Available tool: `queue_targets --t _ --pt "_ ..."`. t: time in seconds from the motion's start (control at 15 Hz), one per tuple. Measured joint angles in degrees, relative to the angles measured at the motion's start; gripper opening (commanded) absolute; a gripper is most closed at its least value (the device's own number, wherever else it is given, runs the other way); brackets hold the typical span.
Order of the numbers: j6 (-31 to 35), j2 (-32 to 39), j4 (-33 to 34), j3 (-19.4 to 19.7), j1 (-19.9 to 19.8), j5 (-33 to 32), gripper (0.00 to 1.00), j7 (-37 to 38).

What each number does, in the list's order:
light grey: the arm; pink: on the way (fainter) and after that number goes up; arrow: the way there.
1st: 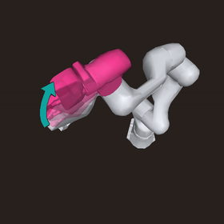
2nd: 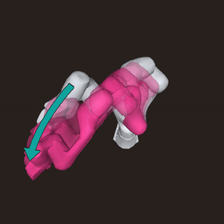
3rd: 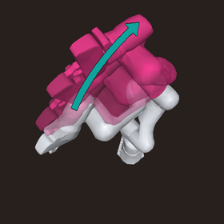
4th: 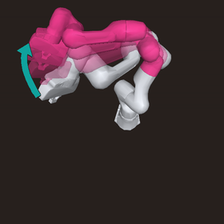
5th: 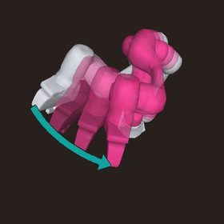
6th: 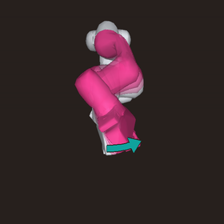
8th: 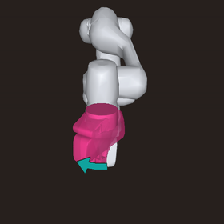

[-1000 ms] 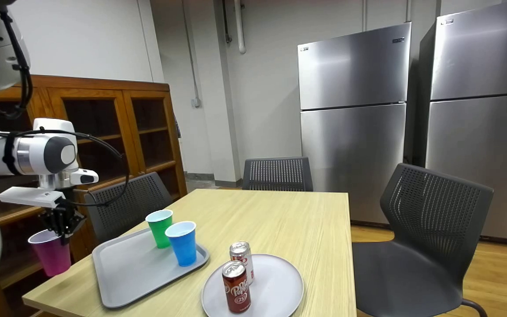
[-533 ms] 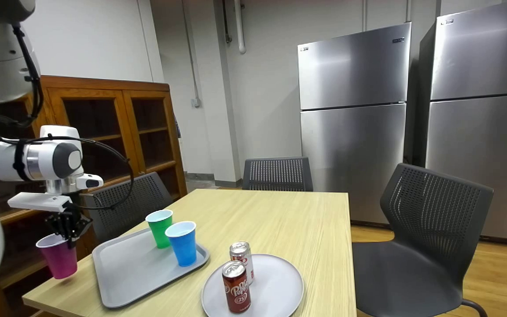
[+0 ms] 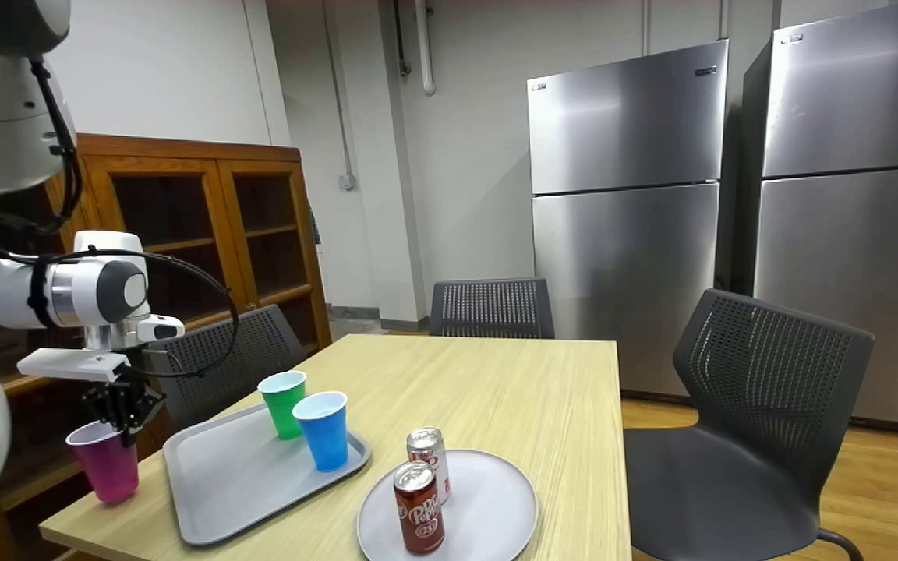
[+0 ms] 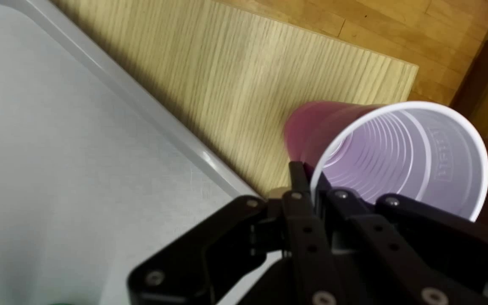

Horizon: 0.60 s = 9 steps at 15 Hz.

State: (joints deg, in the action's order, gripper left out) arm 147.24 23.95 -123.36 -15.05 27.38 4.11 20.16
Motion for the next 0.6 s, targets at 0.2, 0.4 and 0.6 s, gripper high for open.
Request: queue_targets --t 0.2,0.4,0.6 --pt "0.11 0.44 0.08 0.07 0.15 0.00 0.01 0.00" --pt "0.25 0.65 0.09 0.24 0.32 0.00 0.01 0.00" --pt "0.69 0.89 0.09 0.51 0.50 -0.16 0.01 0.00"
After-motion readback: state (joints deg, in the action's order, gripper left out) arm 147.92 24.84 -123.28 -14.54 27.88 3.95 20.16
